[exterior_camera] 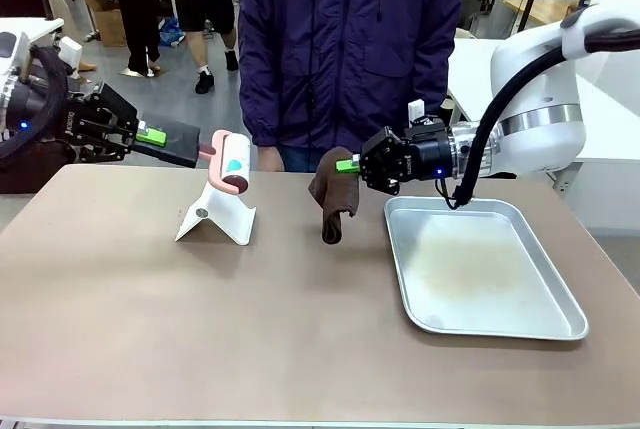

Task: Clean the surface of the table.
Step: Return the Lint Roller and towel to their original positions.

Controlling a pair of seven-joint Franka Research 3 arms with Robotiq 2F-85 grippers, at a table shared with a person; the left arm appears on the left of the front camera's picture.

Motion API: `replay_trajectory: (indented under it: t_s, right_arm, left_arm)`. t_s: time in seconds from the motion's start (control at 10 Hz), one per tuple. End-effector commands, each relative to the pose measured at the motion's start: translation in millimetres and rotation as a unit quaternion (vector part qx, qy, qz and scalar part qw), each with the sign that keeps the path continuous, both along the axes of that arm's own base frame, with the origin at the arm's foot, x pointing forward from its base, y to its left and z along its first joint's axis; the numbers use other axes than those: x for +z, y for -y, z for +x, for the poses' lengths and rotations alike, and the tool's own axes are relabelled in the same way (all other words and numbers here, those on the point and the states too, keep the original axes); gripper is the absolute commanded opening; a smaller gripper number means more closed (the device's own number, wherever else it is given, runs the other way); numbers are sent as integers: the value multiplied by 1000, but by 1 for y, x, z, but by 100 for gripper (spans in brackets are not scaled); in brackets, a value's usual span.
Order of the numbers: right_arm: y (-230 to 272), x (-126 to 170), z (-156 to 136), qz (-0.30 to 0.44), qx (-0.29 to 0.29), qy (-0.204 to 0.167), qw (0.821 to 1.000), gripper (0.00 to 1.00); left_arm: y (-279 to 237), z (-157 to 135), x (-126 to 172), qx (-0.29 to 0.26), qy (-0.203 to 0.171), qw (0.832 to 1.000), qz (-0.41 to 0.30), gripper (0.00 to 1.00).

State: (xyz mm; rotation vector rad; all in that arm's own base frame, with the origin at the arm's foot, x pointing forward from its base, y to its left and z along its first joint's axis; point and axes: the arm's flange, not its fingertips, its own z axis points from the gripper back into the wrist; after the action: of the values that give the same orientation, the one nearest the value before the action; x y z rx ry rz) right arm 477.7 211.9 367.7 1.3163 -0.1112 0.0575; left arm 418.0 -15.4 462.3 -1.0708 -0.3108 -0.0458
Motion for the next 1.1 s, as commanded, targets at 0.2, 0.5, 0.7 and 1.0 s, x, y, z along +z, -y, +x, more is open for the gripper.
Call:
replay_trajectory:
  t_s: [0.2,0.5,0.7,1.0]
  right_arm:
    - [-2,0,0,-5,-6,12,1000,9]
    - [-13,-1,4,0,3,1,1000,9]
    - [-26,-18,10,33,9,-24,999,9]
    - [-41,-47,12,19,-2,-38,999,9]
  left_arm:
    - [-7,-4,4,-13,-6,1000,-21,20]
    - [1,-2,12,-6,5,1000,21,20]
    - [19,9,37,-20,10,996,87,20]
    - [58,27,52,-55,13,986,160,20]
